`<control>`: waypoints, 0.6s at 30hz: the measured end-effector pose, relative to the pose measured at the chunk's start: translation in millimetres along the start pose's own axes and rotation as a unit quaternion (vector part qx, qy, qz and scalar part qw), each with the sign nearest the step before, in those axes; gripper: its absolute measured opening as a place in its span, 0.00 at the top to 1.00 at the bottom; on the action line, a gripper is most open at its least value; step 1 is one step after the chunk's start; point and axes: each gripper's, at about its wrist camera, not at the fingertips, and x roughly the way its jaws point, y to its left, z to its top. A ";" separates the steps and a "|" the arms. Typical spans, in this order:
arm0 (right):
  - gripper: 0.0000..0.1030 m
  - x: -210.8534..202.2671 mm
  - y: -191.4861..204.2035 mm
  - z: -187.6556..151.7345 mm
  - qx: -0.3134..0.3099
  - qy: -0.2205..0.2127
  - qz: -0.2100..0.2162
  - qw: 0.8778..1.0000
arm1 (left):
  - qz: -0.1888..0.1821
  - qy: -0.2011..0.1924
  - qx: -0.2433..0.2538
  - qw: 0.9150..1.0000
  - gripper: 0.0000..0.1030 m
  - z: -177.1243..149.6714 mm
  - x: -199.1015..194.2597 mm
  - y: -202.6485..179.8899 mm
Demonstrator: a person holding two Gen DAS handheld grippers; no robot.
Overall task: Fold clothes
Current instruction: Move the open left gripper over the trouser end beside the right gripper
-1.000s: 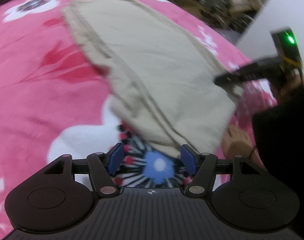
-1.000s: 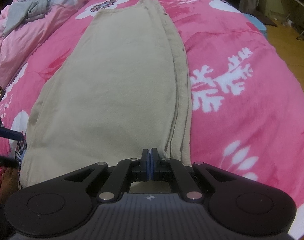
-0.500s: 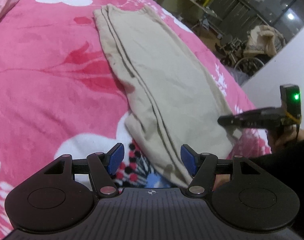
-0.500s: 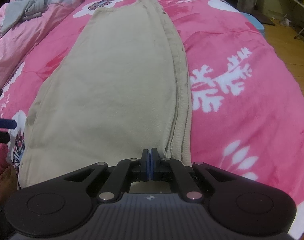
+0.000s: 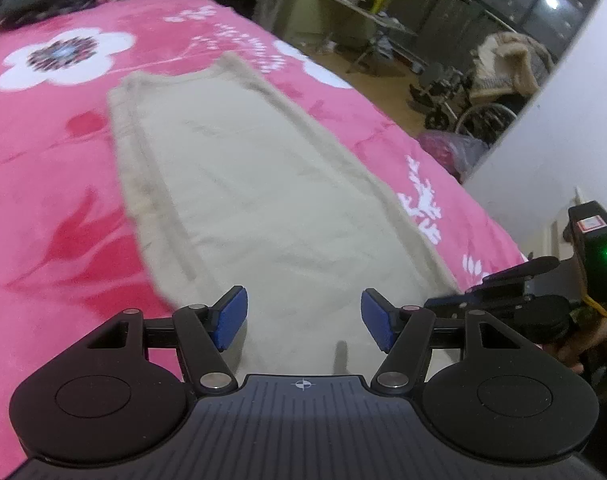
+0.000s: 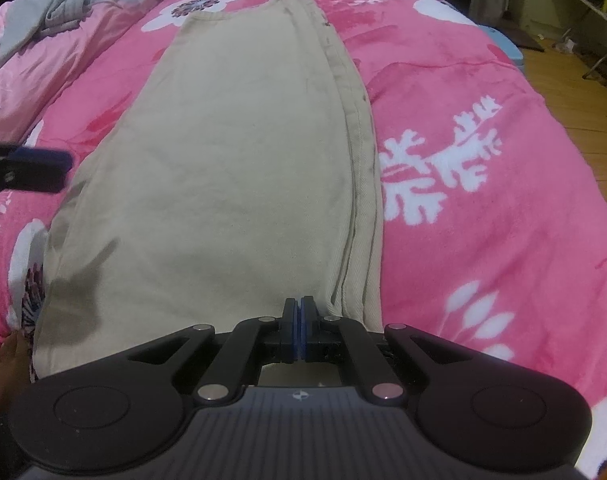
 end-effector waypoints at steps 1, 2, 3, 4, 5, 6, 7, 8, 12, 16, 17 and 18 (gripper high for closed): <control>1.00 0.2 0.4 -0.1 -0.001 0.000 -0.001 1.000 | -0.002 0.003 0.005 1.000 0.38 1.0 5.7 -4.1; 1.00 0.3 0.3 -0.6 -0.001 -0.001 -0.002 1.000 | -0.004 0.006 0.011 1.000 0.36 1.9 11.4 -8.2; 1.00 0.5 0.0 -1.1 0.000 -0.002 -0.002 1.000 | -0.007 0.010 0.016 1.000 0.35 2.9 17.2 -12.3; 1.00 0.6 -0.5 -1.7 0.002 -0.004 -0.001 1.000 | -0.005 0.015 0.017 1.000 0.34 2.6 23.2 -13.9; 1.00 0.8 -1.2 -2.3 0.004 -0.005 0.000 1.000 | 0.003 0.026 0.012 1.000 0.33 2.3 31.4 -14.2; 1.00 0.7 -1.7 -2.8 0.006 -0.006 0.001 1.000 | 0.011 0.037 0.007 0.999 0.32 1.9 39.6 -14.5; 1.00 0.8 -2.0 -3.0 0.006 -0.006 0.002 1.000 | 0.021 0.050 -0.001 0.999 0.32 1.0 47.0 -13.0; 1.00 0.8 -2.3 -3.0 0.007 -0.006 0.003 1.000 | 0.027 0.052 -0.007 0.998 0.31 0.2 51.1 -12.7; 1.00 -0.1 -3.6 -4.0 0.009 -0.008 0.006 1.000 | 0.041 0.060 -0.019 0.997 0.14 1.2 52.5 -19.9; 1.00 -1.0 -2.5 -3.6 0.009 -0.006 0.005 1.000 | 0.067 0.080 -0.018 0.994 0.05 4.0 55.4 -27.4; 1.00 -1.1 -2.0 -3.7 0.007 -0.006 0.004 1.000 | 0.074 0.083 -0.016 0.994 0.04 4.5 56.3 -29.2; 1.00 -1.1 -2.5 -3.7 0.007 -0.007 0.005 1.000 | 0.080 0.087 -0.014 0.993 0.04 5.0 57.2 -31.0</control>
